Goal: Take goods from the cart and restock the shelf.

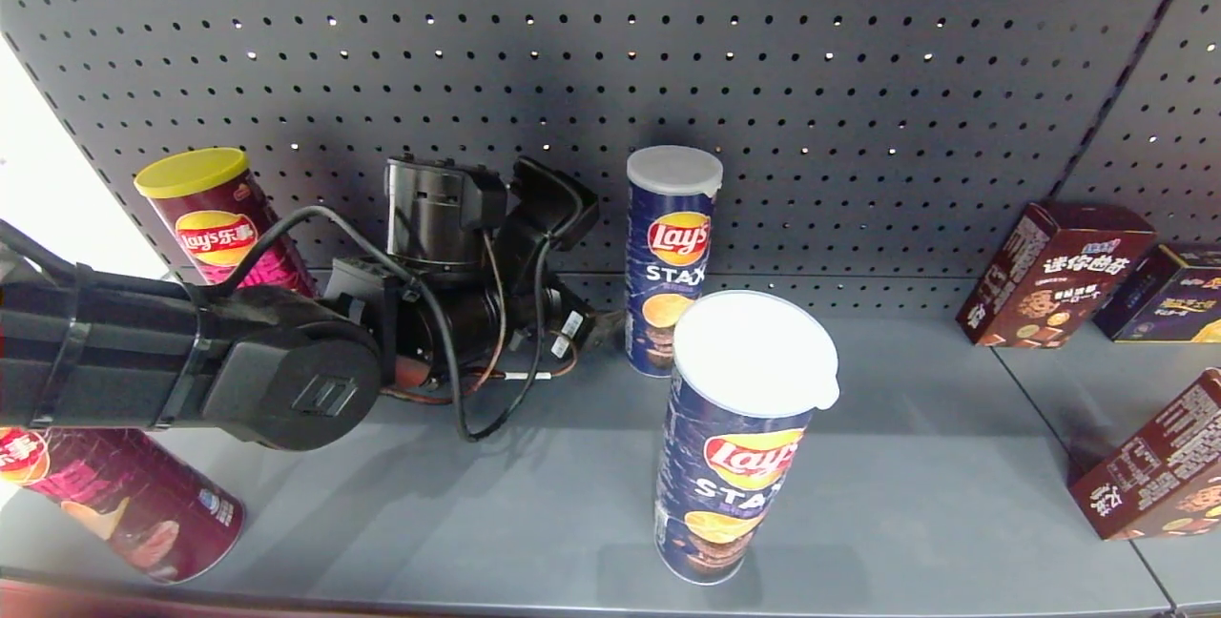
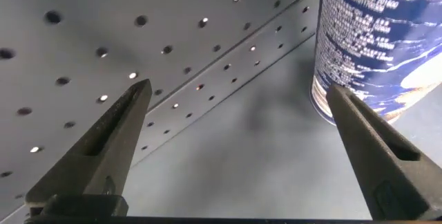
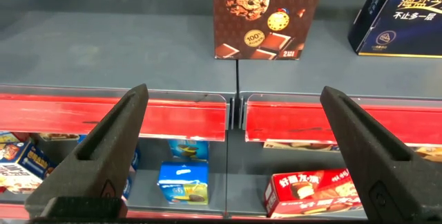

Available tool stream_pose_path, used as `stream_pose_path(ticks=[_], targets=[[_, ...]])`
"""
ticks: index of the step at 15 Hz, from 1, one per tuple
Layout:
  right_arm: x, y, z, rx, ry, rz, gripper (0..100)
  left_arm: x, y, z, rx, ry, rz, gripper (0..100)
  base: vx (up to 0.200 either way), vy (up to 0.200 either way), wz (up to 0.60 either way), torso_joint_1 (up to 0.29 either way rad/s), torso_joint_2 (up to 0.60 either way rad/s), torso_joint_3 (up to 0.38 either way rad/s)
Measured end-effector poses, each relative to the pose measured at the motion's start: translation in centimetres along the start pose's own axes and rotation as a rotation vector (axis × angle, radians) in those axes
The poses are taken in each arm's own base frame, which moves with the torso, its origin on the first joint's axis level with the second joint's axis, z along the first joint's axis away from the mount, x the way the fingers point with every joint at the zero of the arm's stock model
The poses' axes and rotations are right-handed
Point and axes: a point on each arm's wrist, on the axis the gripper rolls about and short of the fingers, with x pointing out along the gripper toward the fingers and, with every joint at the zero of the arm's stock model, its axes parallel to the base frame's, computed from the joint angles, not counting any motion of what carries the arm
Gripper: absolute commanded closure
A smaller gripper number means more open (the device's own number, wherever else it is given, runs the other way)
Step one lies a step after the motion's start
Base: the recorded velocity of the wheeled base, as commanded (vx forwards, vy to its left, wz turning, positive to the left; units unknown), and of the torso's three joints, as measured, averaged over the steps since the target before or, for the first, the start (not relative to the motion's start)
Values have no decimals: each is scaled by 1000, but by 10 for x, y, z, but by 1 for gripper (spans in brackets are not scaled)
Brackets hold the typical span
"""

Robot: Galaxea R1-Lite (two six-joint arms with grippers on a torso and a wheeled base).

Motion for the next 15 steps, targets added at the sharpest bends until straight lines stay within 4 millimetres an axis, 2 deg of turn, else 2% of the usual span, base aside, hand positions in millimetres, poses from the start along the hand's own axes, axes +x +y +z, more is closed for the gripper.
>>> stream_pose_path(ticks=[3, 5, 9, 12, 15], targets=[[0, 0, 0, 0, 0, 0, 0, -6, 0, -1, 1, 4, -2, 0, 0, 0, 0, 0, 0, 0], [0, 0, 0, 0, 0, 0, 0, -18, 1, -5, 2, 13, -5, 0, 0, 0, 0, 0, 0, 0], [0, 0, 0, 0, 0, 0, 0, -32, 13, -10, -9, 21, 27, 0, 0, 0, 0, 0, 0, 0], [0, 0, 0, 0, 0, 0, 0, -28, 15, -5, -12, 4, 34, 0, 0, 0, 0, 0, 0, 0], [0, 0, 0, 0, 0, 0, 0, -15, 9, -1, -7, -5, 18, 0, 0, 0, 0, 0, 0, 0]])
